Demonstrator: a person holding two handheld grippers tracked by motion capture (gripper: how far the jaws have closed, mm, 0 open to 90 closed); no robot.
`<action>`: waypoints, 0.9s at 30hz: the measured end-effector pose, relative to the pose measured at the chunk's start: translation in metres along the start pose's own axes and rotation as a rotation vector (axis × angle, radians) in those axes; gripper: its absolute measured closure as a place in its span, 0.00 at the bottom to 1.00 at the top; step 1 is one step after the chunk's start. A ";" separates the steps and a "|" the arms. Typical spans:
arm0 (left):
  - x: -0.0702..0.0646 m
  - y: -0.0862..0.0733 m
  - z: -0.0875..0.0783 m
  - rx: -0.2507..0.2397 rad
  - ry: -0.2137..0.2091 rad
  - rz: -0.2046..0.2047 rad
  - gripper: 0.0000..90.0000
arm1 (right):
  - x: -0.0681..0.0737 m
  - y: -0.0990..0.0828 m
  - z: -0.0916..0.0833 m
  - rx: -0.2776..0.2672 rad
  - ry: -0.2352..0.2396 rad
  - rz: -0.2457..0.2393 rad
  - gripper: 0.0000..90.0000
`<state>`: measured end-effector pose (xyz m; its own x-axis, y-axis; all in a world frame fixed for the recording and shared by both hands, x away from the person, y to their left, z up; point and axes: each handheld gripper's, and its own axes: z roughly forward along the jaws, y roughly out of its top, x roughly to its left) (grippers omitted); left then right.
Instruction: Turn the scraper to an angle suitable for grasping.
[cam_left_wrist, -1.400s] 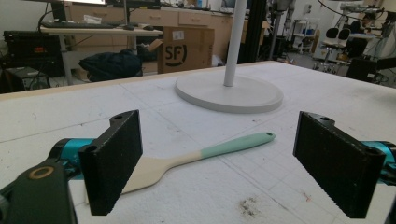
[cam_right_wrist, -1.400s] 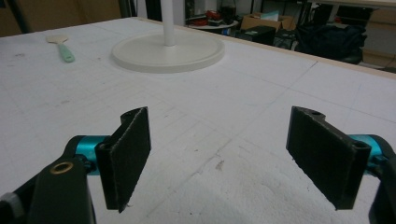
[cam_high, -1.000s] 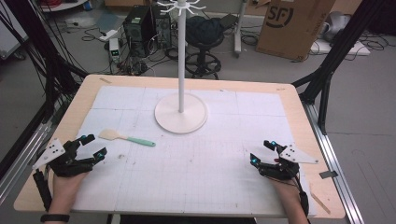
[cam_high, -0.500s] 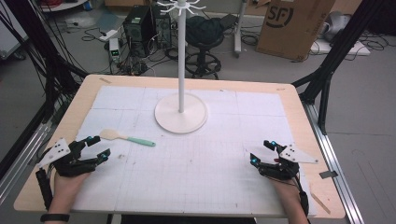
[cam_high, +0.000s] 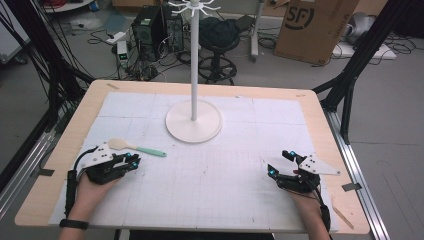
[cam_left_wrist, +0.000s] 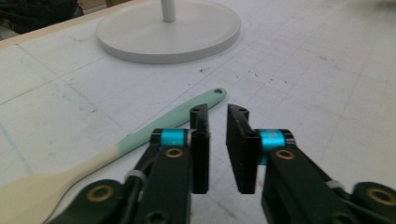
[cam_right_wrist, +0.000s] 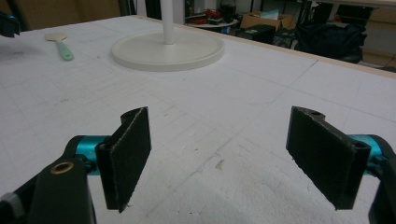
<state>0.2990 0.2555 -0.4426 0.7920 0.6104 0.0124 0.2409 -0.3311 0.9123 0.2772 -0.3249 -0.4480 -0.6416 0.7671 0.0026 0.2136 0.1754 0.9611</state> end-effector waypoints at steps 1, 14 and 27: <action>-0.001 0.002 0.005 0.012 -0.012 0.000 0.94 | 0.000 0.000 0.000 0.001 -0.001 -0.001 0.24; -0.006 0.021 0.055 0.193 -0.002 0.006 1.00 | -0.001 0.000 0.001 0.009 -0.001 0.000 0.25; 0.008 0.038 0.095 0.274 0.217 -0.010 1.00 | -0.001 0.001 0.002 0.022 0.000 0.008 0.26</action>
<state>0.3680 0.1796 -0.4469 0.6584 0.7434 0.1177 0.4130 -0.4875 0.7693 0.2797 -0.3241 -0.4478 -0.6396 0.7687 0.0100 0.2348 0.1830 0.9547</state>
